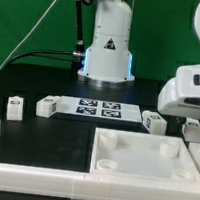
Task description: Assemble one leg
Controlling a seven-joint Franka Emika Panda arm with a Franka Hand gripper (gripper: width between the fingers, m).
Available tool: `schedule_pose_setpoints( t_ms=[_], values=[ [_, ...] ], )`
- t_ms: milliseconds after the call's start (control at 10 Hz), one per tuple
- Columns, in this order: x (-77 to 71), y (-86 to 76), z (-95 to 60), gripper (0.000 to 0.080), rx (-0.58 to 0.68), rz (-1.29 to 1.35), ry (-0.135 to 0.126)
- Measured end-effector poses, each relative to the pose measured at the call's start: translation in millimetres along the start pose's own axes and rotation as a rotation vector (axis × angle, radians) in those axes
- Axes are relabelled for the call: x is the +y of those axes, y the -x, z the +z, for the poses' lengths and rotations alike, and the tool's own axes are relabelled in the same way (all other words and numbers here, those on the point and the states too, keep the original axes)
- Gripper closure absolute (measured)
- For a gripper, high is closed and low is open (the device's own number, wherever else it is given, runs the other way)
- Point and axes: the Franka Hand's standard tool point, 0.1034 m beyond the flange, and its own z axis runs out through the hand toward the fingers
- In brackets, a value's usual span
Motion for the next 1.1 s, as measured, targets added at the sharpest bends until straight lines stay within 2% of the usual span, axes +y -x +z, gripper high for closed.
schedule_pose_setpoints(
  t_ms=[100,300,600,800,900,1000,1100],
  values=[
    [0.1,-0.1,0.5,0.015,0.0,0.0,0.0],
    [3.6,0.0,16.7,0.015,0.04,-0.03,-0.014],
    [3.4,2.3,23.8,0.015,0.043,-0.043,-0.009],
    [7.7,10.8,32.0,0.015,-0.093,-0.039,0.009],
    [9.1,8.1,33.8,0.015,-0.166,-0.037,0.014],
    [8.1,0.4,34.9,0.015,-0.145,-0.036,0.008],
    [9.0,2.0,36.3,0.015,-0.146,-0.035,0.009]
  ],
)
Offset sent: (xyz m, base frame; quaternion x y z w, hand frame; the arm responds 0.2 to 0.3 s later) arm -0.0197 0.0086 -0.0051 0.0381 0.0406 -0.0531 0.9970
